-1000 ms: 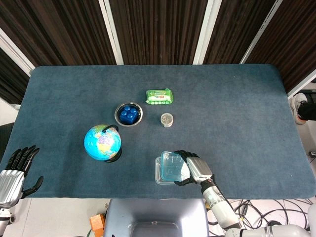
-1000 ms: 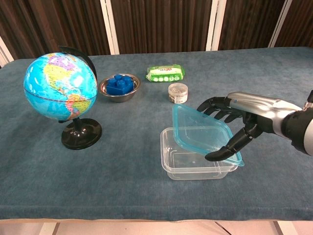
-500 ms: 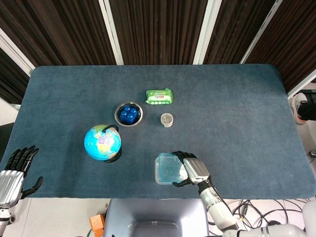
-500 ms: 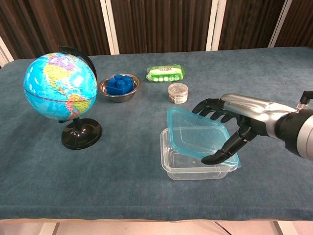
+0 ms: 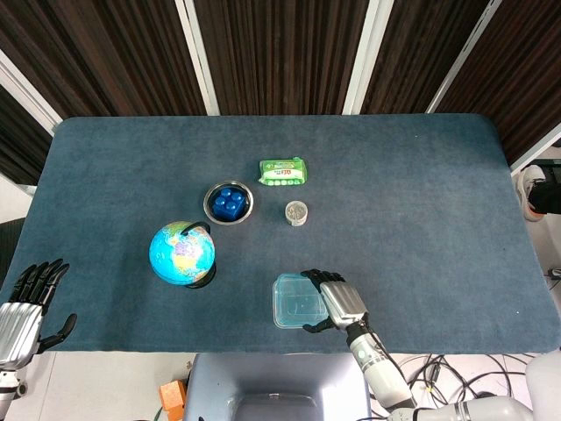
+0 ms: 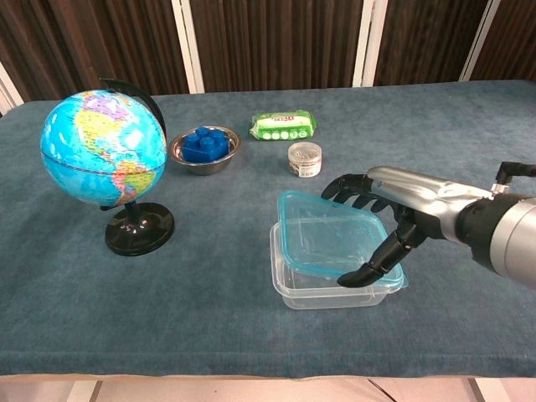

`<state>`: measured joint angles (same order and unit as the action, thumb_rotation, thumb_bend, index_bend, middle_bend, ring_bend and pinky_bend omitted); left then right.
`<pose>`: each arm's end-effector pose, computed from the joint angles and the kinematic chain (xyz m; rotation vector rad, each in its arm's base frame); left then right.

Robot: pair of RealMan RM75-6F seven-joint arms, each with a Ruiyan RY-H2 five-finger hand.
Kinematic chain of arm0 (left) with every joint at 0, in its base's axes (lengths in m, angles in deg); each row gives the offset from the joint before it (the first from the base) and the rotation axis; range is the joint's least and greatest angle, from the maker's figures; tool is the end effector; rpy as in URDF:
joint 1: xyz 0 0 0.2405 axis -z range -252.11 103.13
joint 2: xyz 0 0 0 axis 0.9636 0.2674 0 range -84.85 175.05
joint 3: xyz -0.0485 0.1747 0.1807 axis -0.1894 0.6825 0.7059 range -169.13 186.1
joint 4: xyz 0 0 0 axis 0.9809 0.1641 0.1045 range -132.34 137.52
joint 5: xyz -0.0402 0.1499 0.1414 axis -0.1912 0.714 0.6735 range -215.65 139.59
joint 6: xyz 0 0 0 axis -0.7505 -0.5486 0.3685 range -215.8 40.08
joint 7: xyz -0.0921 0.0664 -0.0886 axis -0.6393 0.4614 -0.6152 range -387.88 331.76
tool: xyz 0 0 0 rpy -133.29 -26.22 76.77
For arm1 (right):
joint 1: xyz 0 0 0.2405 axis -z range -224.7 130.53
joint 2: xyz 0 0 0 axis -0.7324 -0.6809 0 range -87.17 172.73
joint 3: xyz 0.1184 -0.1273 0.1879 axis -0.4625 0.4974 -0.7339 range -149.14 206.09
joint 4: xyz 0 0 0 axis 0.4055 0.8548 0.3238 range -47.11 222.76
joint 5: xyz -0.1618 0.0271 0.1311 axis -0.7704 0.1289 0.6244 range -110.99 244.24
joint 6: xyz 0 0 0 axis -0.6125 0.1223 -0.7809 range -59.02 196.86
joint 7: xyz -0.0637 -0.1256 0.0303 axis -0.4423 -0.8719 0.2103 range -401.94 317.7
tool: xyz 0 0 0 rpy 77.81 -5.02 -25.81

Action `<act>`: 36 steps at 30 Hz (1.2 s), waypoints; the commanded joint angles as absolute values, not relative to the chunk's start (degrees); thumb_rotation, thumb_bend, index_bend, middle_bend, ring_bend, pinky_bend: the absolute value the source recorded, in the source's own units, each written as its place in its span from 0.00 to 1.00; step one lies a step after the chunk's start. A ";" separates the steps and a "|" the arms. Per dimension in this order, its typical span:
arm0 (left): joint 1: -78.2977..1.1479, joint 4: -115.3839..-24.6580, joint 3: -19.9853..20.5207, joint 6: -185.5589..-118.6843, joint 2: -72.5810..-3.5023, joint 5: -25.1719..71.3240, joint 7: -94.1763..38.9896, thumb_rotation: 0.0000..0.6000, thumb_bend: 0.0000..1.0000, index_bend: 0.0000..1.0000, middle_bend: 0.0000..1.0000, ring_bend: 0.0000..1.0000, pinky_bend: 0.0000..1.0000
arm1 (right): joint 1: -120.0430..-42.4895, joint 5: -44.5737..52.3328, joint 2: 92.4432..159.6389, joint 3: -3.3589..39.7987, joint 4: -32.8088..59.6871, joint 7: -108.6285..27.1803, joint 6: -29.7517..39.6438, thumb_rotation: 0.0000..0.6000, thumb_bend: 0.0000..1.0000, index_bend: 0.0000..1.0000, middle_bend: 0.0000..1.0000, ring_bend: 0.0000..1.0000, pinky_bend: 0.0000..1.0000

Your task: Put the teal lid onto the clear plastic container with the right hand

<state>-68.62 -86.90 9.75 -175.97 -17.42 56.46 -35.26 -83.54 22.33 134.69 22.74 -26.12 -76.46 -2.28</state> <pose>-0.3035 0.1706 0.1610 -1.5180 -0.8926 -1.0138 -0.1142 -0.2362 -0.0305 1.7346 -1.4189 0.8520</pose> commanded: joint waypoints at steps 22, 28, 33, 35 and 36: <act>-68.73 -86.81 9.83 -176.33 -17.15 56.73 -36.24 1.00 0.35 0.00 0.04 0.00 0.00 | -87.07 28.49 138.97 21.78 -25.20 -88.19 -6.79 1.00 0.04 0.71 0.48 0.30 0.16; -68.77 -86.70 9.89 -176.52 -17.04 56.94 -36.61 1.00 0.35 0.00 0.04 0.00 0.00 | -87.62 29.71 139.84 21.68 -24.61 -89.99 -7.62 1.00 0.04 0.71 0.48 0.30 0.16; -68.81 -86.68 9.85 -176.65 -16.93 56.93 -36.90 1.00 0.35 0.00 0.04 0.00 0.00 | -88.11 30.47 140.31 21.51 -24.52 -91.46 -8.30 1.00 0.04 0.71 0.48 0.30 0.16; -68.82 -86.66 9.86 -176.68 -16.90 56.94 -37.00 1.00 0.35 0.00 0.04 0.00 0.00 | -88.34 30.70 140.41 21.54 -24.59 -92.20 -8.59 1.00 0.04 0.69 0.48 0.30 0.16; -68.83 -86.63 9.88 -176.68 -16.90 56.95 -37.06 1.00 0.35 0.00 0.04 0.00 0.00 | -88.45 30.94 140.43 21.56 -24.65 -92.54 -8.65 1.00 0.04 0.68 0.48 0.30 0.16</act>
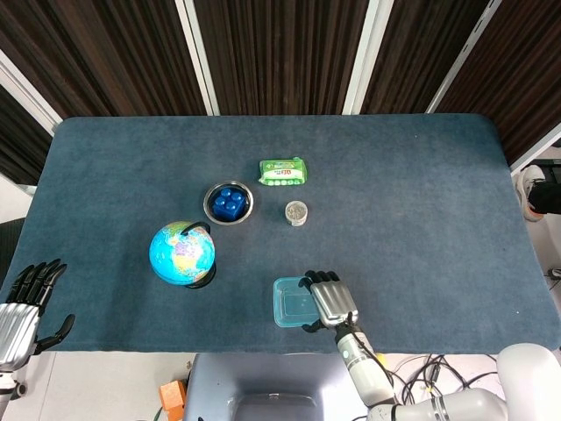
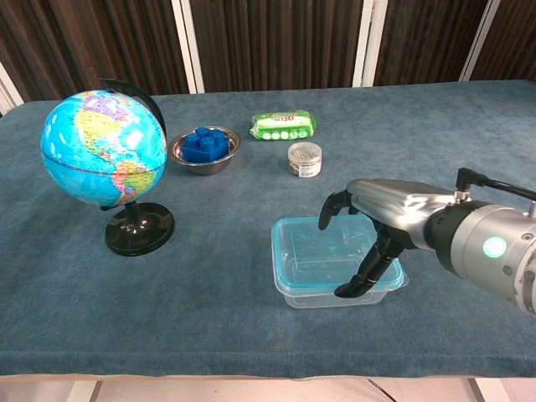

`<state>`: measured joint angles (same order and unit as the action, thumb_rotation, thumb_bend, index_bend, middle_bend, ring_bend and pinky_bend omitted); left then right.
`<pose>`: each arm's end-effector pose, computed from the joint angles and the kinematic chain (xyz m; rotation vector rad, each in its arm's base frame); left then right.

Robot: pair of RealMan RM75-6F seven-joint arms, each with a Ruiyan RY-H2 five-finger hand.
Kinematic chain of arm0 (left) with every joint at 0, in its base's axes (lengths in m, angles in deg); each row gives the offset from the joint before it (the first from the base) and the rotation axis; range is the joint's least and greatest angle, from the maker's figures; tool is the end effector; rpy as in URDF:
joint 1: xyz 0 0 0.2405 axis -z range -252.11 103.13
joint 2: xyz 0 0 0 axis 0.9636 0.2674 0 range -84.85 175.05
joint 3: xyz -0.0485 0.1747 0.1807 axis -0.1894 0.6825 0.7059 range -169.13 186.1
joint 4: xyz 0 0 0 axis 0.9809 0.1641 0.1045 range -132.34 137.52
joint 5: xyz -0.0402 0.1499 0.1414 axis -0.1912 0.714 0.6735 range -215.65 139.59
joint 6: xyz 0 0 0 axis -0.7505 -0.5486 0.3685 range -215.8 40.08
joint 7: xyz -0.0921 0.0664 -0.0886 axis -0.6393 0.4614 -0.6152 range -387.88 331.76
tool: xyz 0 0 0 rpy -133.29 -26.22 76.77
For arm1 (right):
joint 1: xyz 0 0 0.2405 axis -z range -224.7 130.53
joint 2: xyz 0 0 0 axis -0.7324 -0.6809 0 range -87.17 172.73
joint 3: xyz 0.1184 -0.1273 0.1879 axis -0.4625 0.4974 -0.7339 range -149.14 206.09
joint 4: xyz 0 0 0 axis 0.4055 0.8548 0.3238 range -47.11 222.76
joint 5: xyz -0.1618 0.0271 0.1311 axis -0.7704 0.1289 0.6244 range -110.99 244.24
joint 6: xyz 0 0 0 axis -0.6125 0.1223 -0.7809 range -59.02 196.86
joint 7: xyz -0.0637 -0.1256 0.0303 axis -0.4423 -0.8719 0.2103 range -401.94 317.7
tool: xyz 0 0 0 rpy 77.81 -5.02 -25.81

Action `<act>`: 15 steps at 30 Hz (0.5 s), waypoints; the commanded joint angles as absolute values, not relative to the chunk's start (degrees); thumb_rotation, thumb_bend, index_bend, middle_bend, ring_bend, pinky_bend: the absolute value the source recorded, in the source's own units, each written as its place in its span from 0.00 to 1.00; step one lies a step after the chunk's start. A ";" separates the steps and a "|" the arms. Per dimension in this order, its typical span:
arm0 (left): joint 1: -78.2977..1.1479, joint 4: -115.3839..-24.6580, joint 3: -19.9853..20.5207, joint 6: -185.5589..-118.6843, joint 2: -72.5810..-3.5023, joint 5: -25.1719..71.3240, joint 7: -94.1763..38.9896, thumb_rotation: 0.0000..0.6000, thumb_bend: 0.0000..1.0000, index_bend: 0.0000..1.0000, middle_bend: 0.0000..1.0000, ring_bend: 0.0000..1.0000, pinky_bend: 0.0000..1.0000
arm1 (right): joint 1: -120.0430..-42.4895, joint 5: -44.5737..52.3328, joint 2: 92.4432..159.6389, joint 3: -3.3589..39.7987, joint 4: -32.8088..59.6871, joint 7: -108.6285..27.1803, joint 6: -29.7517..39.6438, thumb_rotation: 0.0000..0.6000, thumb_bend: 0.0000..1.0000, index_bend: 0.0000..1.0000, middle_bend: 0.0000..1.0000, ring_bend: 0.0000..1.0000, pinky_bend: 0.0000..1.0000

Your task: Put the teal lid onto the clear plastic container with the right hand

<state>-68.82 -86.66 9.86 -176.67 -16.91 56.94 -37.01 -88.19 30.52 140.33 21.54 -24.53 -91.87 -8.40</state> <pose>-0.3039 0.1691 0.1650 -1.5130 -0.9005 -1.0346 -0.1006 -0.2395 -0.0473 1.8010 -1.2327 0.6721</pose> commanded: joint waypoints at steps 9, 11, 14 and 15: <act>-68.84 -86.47 9.96 -176.82 -16.71 57.16 -37.84 1.00 0.35 0.00 0.04 0.00 0.00 | -89.61 32.56 141.20 21.86 -24.20 -95.86 -9.59 1.00 0.04 0.59 0.48 0.29 0.14; -68.87 -86.41 9.99 -176.87 -16.68 57.20 -37.97 1.00 0.35 0.00 0.04 0.00 0.00 | -89.75 32.69 141.51 21.88 -23.90 -96.14 -9.66 1.00 0.04 0.59 0.48 0.29 0.14; -68.90 -86.38 9.97 -176.92 -16.64 57.13 -38.13 1.00 0.35 0.00 0.04 0.00 0.00 | -89.94 33.20 141.83 21.78 -23.50 -96.49 -9.64 1.00 0.04 0.58 0.48 0.29 0.13; -68.91 -86.36 9.95 -176.94 -16.63 57.12 -38.17 1.00 0.35 0.00 0.04 0.00 0.00 | -89.99 33.34 141.91 21.73 -23.36 -96.58 -9.63 1.00 0.04 0.58 0.48 0.29 0.13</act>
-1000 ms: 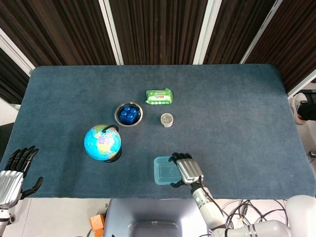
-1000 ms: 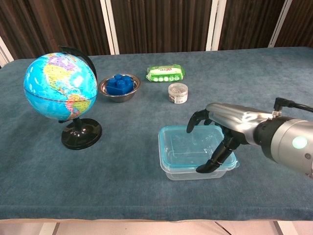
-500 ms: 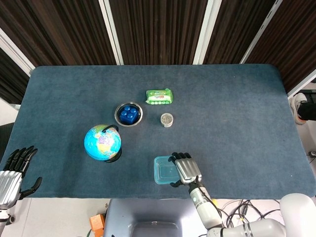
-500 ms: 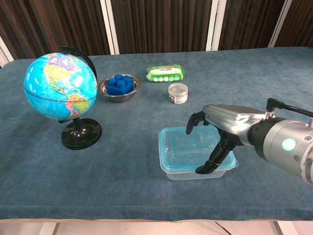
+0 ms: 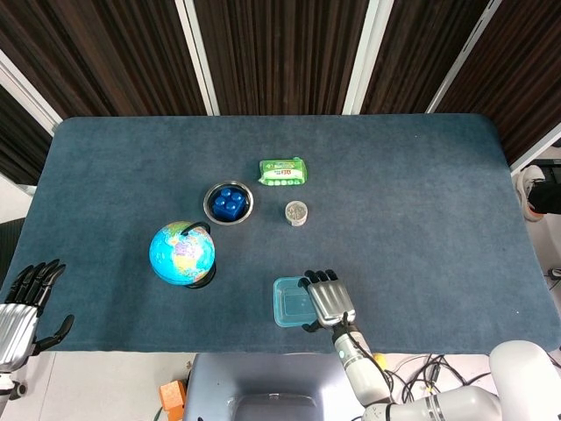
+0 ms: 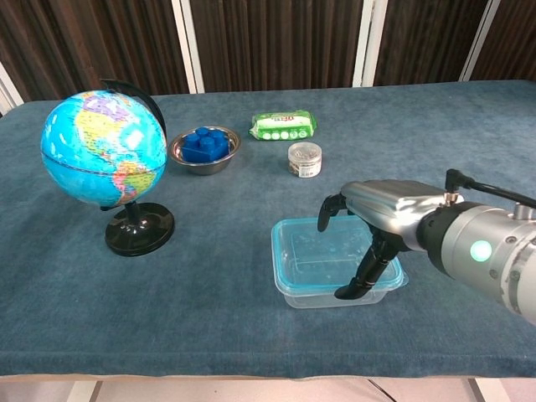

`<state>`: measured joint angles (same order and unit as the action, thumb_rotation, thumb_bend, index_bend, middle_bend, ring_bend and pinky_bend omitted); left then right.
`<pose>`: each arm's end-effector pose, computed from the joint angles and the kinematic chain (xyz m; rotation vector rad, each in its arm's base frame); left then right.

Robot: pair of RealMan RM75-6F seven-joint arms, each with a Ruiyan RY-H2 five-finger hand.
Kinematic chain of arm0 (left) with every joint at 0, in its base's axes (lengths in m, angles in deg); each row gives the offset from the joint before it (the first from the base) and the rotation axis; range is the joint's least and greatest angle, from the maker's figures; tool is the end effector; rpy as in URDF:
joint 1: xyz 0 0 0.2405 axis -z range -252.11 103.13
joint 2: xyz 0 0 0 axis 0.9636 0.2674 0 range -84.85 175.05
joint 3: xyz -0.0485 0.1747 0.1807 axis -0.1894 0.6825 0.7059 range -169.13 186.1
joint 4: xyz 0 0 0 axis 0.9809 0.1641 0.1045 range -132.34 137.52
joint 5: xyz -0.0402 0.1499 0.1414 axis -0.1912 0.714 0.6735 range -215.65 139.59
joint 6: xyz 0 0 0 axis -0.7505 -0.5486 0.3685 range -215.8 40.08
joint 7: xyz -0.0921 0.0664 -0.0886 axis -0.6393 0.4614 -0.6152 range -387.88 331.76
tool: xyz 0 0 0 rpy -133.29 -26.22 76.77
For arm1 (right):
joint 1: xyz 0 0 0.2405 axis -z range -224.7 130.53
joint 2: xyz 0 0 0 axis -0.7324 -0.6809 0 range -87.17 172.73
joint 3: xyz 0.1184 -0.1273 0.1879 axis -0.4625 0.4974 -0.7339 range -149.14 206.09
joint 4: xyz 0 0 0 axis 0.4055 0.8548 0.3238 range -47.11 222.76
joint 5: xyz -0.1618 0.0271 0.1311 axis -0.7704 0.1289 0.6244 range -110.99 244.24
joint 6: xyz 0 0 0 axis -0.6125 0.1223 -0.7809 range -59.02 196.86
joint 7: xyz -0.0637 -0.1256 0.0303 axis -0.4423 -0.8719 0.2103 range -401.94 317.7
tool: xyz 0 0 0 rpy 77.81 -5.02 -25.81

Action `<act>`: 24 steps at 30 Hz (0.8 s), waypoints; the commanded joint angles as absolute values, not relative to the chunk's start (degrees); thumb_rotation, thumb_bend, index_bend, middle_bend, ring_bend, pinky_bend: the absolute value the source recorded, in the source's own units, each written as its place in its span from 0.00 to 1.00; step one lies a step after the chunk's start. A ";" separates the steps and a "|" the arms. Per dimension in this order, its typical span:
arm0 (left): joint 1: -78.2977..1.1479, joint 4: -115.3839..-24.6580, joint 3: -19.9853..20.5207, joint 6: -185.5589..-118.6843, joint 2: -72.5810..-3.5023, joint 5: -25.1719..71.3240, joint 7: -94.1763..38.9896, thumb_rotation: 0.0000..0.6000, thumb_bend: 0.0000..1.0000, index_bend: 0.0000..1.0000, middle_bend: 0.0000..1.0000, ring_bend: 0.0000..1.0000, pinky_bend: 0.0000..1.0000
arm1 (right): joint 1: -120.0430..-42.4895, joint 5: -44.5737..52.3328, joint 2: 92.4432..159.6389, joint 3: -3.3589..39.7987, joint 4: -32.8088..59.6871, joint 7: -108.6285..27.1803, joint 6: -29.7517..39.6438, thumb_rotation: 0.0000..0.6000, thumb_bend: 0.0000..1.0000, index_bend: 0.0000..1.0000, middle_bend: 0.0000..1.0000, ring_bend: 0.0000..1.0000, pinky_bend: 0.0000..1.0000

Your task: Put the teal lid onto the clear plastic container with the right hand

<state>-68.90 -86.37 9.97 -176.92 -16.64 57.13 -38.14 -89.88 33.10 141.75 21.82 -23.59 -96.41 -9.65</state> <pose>-0.3049 0.1683 0.1670 -1.5111 -0.9079 -1.0435 -0.0993 -0.2393 -0.0540 1.8372 -1.1666 0.5976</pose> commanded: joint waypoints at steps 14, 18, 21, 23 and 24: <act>-69.00 -86.36 9.88 -177.13 -16.50 57.04 -38.52 1.00 0.35 0.00 0.04 0.00 0.00 | -90.31 33.19 140.49 22.02 -24.81 -97.34 -9.84 1.00 0.04 0.50 0.45 0.25 0.11; -69.06 -86.37 9.85 -177.21 -16.51 56.99 -38.53 1.00 0.35 0.00 0.04 0.00 0.00 | -90.50 33.65 139.89 22.27 -25.11 -97.78 -9.51 1.00 0.04 0.46 0.42 0.23 0.09; -69.03 -86.37 9.79 -177.19 -16.48 56.93 -38.60 1.00 0.35 0.00 0.04 0.01 0.00 | -90.76 34.25 139.56 22.34 -25.31 -98.15 -9.15 1.00 0.04 0.43 0.40 0.21 0.08; -69.01 -86.35 9.77 -177.14 -16.49 56.89 -38.65 1.00 0.35 0.00 0.04 0.00 0.00 | -90.94 34.48 139.42 22.45 -25.38 -98.39 -9.02 1.00 0.04 0.40 0.38 0.20 0.07; -69.00 -86.34 9.76 -177.13 -16.49 56.87 -38.68 1.00 0.35 0.00 0.04 0.00 0.00 | -91.03 34.56 139.38 22.50 -25.42 -98.51 -8.97 1.00 0.04 0.39 0.37 0.20 0.07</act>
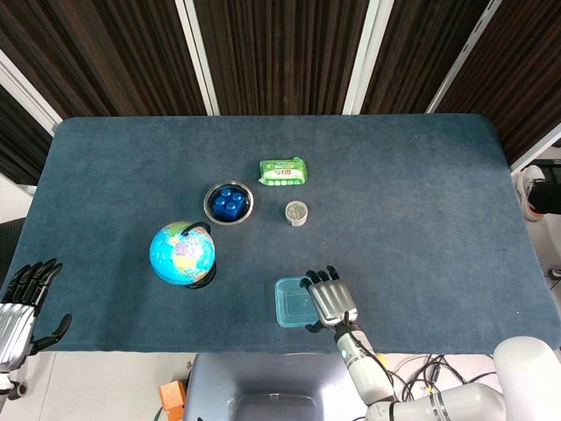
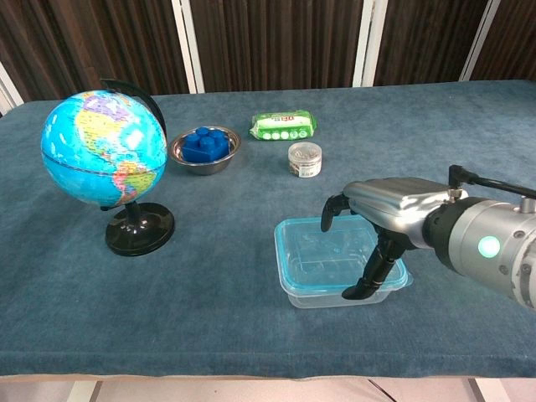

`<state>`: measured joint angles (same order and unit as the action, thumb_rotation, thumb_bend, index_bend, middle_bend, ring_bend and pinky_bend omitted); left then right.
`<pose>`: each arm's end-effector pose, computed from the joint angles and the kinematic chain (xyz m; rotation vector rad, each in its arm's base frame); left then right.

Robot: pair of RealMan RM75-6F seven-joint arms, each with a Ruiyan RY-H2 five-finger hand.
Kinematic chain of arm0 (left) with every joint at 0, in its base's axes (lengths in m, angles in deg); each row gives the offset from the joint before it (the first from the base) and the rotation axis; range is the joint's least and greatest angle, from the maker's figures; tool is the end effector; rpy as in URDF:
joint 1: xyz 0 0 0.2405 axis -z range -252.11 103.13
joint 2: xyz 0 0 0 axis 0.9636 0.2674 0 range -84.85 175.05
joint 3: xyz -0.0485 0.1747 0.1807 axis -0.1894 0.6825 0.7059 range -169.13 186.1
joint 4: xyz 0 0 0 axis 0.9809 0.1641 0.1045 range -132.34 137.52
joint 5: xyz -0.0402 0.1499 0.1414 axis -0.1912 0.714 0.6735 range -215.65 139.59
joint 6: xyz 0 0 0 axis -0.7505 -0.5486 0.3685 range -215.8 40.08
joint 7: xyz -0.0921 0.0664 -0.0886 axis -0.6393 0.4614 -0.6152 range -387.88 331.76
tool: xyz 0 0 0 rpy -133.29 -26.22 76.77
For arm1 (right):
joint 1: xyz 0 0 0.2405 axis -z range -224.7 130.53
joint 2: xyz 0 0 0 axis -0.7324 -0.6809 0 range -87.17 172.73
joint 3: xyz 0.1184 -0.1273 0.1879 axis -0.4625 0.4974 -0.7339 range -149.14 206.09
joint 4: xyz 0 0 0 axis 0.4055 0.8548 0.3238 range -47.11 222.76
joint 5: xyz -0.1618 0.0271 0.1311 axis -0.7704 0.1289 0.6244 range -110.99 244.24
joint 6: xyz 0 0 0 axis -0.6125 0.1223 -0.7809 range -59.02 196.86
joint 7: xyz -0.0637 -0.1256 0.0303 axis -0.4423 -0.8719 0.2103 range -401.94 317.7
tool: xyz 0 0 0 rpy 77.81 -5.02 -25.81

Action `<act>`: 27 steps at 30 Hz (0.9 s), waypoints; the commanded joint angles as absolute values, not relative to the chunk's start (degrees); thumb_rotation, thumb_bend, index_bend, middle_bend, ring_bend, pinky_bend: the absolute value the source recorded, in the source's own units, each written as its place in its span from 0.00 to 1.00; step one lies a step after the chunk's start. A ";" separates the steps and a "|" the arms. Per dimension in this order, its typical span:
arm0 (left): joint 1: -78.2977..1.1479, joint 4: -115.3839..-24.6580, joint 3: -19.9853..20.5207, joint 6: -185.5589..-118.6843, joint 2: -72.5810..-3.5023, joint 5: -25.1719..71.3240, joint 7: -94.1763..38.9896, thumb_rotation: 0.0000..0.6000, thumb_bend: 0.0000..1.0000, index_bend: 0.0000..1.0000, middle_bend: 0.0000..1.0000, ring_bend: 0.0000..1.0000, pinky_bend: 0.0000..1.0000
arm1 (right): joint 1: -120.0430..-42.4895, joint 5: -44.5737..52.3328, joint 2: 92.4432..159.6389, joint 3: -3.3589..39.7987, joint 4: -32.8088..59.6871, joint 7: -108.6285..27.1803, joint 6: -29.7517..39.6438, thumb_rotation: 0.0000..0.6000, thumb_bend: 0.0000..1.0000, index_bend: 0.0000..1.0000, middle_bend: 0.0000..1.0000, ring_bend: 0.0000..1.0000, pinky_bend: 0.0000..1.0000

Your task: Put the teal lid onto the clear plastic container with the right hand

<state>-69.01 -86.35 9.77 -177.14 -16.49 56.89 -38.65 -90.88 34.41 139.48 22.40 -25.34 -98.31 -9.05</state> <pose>-0.3054 0.1686 0.1691 -1.5006 -0.9098 -1.0496 -0.1014 -0.2398 -0.0475 1.8756 -1.1271 0.5566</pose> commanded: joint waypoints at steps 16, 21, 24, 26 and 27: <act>-68.96 -86.33 9.67 -177.24 -16.34 56.93 -39.31 1.00 0.35 0.00 0.04 0.00 0.00 | -92.45 35.05 137.40 23.46 -27.14 -100.07 -8.48 1.00 0.04 0.27 0.28 0.12 0.01; -68.96 -86.30 9.65 -177.30 -16.30 56.96 -39.56 1.00 0.34 0.00 0.04 0.00 0.00 | -92.74 34.65 137.40 23.70 -27.16 -100.19 -8.77 1.00 0.04 0.23 0.25 0.10 0.00; -68.95 -86.25 9.63 -177.36 -16.29 57.00 -39.72 1.00 0.34 0.00 0.04 0.01 0.00 | -92.80 34.14 137.52 23.85 -27.11 -100.14 -9.11 1.00 0.04 0.21 0.24 0.09 0.00; -68.95 -86.22 9.64 -177.41 -16.28 57.07 -39.80 1.00 0.34 0.00 0.04 0.01 0.00 | -92.82 33.98 137.48 23.94 -27.18 -100.05 -9.14 1.00 0.04 0.20 0.23 0.09 0.00; -68.95 -86.21 9.65 -177.43 -16.28 57.10 -39.84 1.00 0.34 0.00 0.04 0.01 0.00 | -92.83 33.89 137.44 23.98 -27.22 -99.99 -9.12 1.00 0.04 0.19 0.23 0.09 0.00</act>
<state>-68.95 -86.21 9.65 -177.43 -16.28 57.11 -39.84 -92.82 33.90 137.45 23.97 -27.22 -100.00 -9.13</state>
